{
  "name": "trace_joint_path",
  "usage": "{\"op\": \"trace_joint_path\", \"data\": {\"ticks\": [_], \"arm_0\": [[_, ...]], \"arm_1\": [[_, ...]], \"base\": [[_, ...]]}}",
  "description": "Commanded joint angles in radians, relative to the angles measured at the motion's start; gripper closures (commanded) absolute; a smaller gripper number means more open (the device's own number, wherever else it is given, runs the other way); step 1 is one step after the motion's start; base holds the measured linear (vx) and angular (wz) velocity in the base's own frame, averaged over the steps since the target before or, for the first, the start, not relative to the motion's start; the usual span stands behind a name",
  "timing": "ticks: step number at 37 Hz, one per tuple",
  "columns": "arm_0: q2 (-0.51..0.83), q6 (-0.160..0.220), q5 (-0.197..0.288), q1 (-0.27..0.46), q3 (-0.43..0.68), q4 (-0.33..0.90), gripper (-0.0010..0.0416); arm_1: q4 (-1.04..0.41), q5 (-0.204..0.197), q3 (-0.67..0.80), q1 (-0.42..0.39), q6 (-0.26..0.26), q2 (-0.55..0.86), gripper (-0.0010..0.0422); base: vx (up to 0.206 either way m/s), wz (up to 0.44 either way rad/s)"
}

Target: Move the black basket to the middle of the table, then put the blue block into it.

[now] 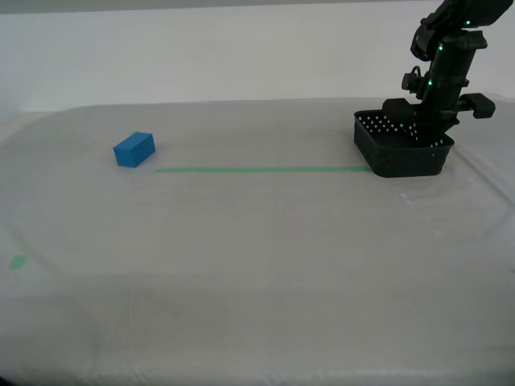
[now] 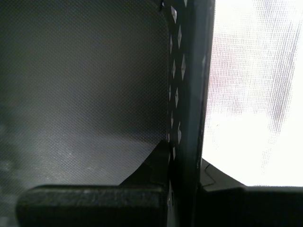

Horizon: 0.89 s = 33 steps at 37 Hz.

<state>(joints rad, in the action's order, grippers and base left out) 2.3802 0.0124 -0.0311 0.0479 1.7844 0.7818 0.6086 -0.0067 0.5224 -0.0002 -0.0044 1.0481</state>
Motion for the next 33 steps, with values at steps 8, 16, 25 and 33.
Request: {"op": "trace_joint_path", "data": {"ticks": [8, 16, 25, 33], "arm_0": [[-0.021, 0.016, 0.008, 0.005, 0.000, 0.008, 0.0406], [-0.069, 0.030, 0.008, 0.006, 0.000, 0.029, 0.0407], [-0.156, 0.047, 0.007, 0.018, 0.000, 0.095, 0.0407], [-0.220, 0.063, 0.006, 0.047, 0.000, 0.150, 0.0406]], "arm_1": [[0.005, 0.000, 0.001, 0.000, 0.002, 0.000, 0.0412], [0.005, 0.000, 0.001, 0.000, 0.002, 0.000, 0.0412], [0.005, 0.000, 0.001, 0.000, 0.002, 0.000, 0.0412], [0.005, 0.000, 0.001, 0.000, 0.002, 0.000, 0.0412]], "base": [[0.000, 0.000], [0.000, 0.000], [0.000, 0.000], [0.000, 0.000]]}}
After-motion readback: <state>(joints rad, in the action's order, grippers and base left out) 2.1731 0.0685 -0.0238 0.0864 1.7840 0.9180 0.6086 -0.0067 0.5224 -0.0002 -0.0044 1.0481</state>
